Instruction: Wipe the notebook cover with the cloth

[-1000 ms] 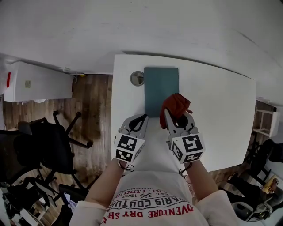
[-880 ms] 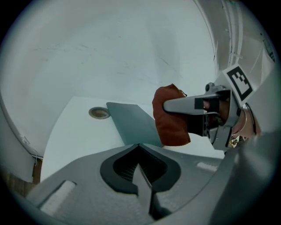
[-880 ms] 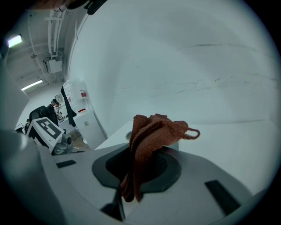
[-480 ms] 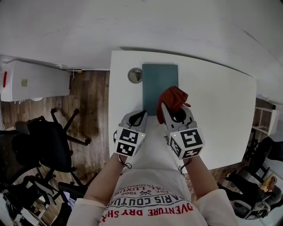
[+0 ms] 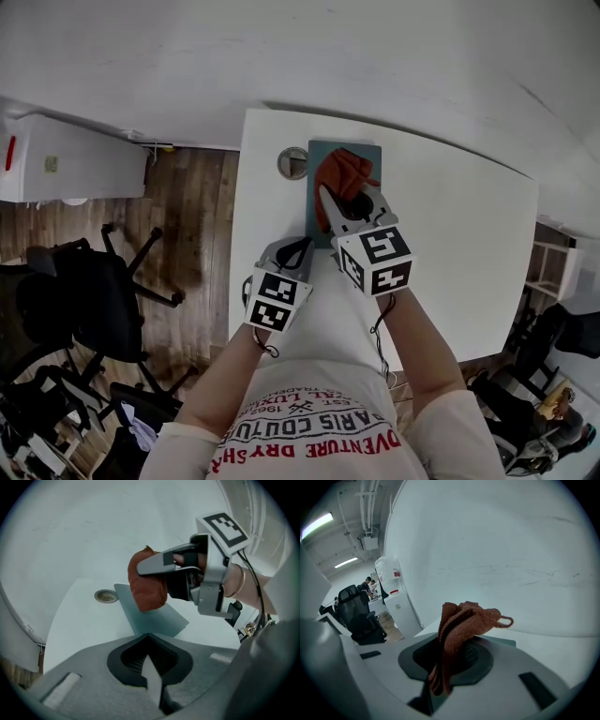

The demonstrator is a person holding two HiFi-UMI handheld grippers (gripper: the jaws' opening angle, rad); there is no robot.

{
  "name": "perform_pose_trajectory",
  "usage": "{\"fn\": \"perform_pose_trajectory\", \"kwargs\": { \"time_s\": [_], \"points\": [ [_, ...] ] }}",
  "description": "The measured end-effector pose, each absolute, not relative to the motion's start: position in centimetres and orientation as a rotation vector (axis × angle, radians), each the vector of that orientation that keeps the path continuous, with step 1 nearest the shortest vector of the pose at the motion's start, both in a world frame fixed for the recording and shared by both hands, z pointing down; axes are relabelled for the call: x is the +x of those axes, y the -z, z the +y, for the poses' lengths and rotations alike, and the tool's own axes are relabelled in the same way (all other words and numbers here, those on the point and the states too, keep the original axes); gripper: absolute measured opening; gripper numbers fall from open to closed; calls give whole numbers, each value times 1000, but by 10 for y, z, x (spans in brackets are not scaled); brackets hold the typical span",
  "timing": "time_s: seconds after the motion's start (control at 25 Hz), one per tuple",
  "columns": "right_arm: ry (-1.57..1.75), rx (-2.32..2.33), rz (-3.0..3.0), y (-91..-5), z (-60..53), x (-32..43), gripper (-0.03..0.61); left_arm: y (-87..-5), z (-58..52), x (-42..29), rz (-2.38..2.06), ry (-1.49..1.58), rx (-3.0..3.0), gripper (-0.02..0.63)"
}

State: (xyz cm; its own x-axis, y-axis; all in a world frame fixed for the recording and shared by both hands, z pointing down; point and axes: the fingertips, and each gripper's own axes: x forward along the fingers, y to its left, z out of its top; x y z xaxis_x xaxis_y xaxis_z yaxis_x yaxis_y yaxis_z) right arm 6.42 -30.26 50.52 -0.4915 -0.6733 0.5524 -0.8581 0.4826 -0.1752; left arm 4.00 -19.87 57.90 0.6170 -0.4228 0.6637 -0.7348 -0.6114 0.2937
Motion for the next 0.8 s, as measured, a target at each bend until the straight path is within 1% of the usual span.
{"fn": "perform_pose_trajectory", "kwargs": {
  "time_s": [0.44, 0.8],
  "points": [
    [-821, 1115, -2199, -552, -345, 49, 71, -580, -201, 41, -915, -731, 2270, 9],
    [-729, 1074, -2099, -572, -351, 47, 71, -580, -199, 39, -943, -744, 2287, 9]
  ]
}}
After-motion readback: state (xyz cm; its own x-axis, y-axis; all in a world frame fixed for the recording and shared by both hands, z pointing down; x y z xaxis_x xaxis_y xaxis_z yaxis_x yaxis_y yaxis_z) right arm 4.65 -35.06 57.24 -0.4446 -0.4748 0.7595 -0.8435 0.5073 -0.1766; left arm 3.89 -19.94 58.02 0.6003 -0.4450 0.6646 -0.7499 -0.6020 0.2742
